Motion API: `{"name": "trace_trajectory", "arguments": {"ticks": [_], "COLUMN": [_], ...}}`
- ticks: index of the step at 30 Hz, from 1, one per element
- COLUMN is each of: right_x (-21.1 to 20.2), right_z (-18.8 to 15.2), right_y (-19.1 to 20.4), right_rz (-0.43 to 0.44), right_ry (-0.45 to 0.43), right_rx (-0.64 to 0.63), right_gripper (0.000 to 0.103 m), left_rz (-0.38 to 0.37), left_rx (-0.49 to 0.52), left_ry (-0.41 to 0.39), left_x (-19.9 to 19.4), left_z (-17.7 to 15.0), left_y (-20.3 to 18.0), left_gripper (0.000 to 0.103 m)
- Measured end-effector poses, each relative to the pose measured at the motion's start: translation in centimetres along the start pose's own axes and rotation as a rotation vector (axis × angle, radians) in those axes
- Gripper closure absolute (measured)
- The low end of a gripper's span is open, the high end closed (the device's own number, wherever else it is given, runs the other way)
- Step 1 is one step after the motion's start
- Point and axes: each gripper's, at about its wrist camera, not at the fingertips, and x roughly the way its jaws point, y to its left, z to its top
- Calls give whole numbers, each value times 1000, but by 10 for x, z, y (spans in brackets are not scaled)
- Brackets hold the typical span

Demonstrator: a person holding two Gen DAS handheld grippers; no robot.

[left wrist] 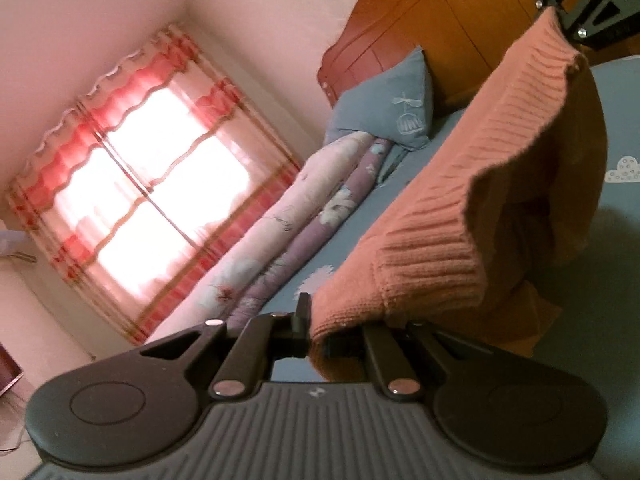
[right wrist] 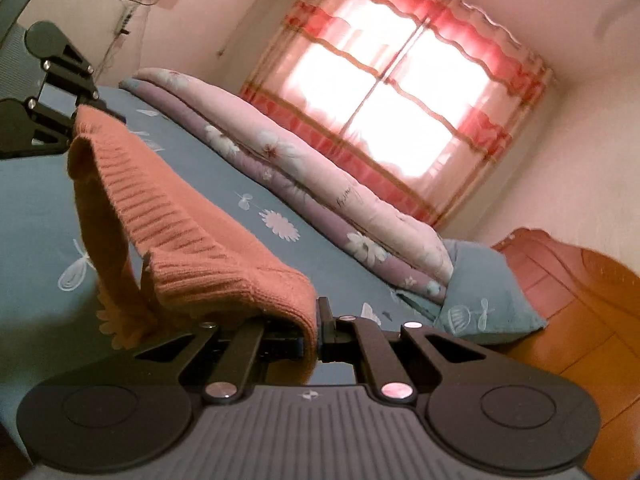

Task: Fold clothes
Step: 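Lift the sweater by its hem with both grippers, letting it hang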

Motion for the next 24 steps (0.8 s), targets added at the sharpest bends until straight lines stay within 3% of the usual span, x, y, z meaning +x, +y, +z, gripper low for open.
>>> {"name": "trace_trajectory", "arguments": {"ticks": [5,9,18,24], "right_x": [-9,-15,-47,-62], "right_z": [9,27,90,123], "right_y": [5,-7,-28,-45], "right_rz": [62,148,49,-29], "right_ry": [33,68,-83,-179], "right_rx": [-77,-49,-82,-73], "right_gripper": [96,96,96,96], "left_rz": [12,19,166,284], "left_rx": [37,40,21,7], "left_ry": [27,43,6,-66], "left_x": [-26,-41,-62,-67], "left_z": [2,9,45,73], "left_y": [5,17,55,81], "left_gripper": [99,97,96,96]}}
